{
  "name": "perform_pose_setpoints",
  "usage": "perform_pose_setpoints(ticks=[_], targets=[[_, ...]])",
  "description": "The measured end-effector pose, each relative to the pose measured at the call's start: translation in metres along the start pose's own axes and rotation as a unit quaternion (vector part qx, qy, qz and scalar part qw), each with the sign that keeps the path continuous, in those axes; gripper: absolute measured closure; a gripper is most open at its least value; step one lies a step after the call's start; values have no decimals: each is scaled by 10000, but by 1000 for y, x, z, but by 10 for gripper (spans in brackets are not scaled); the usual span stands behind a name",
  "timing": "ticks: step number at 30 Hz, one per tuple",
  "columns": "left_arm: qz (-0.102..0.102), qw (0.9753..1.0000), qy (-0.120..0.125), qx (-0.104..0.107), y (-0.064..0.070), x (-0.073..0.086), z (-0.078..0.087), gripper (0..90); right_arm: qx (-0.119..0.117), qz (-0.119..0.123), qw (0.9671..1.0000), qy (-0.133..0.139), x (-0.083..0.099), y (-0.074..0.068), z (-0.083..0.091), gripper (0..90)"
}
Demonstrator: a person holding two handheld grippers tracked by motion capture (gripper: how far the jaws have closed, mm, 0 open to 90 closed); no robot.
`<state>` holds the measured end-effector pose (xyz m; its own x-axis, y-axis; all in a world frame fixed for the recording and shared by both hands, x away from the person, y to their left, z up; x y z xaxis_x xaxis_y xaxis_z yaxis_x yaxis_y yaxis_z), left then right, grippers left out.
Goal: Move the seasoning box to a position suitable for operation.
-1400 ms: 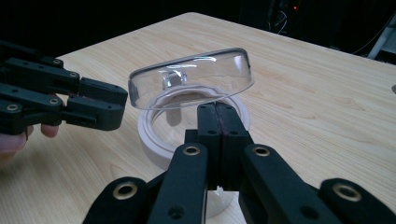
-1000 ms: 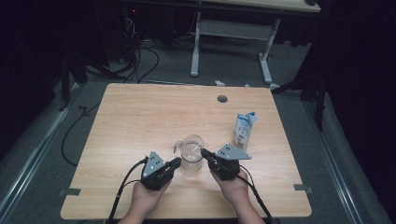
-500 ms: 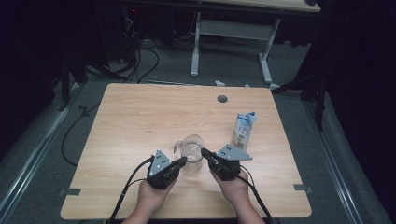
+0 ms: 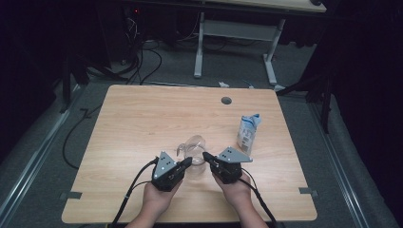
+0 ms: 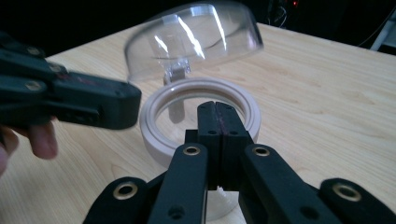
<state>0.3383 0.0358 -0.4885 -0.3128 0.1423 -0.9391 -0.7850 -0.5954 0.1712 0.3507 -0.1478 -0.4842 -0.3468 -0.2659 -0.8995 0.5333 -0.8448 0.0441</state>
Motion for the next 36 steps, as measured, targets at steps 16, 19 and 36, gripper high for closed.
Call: perform_pose_setpoints(ticks=[16, 19, 36], targets=[[287, 9988, 250, -306, -17, -3, 7, 892, -26, -6, 10000, 38, 1, 0, -1, 898], [300, 9986, 260, -349, -18, -2, 7, 890, -39, 9, 10000, 46, 1, 0, -1, 898], [296, 9983, 228, -441, -24, 2, 13, 873, -43, 16, 10000, 40, 1, -1, -1, 881]])
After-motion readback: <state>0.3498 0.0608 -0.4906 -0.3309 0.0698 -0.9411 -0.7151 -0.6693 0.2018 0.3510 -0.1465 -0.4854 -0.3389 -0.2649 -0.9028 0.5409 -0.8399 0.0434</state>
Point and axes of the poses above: each handheld gripper's, and its own axes: z roughly backward along the jaws, x roughly out of its underside, y roughly to its right, the point moved 3 cm from there along -z, roughly forward along the jaws, and after that the axes turned 7 degrees about x, right-handed, at the moved point
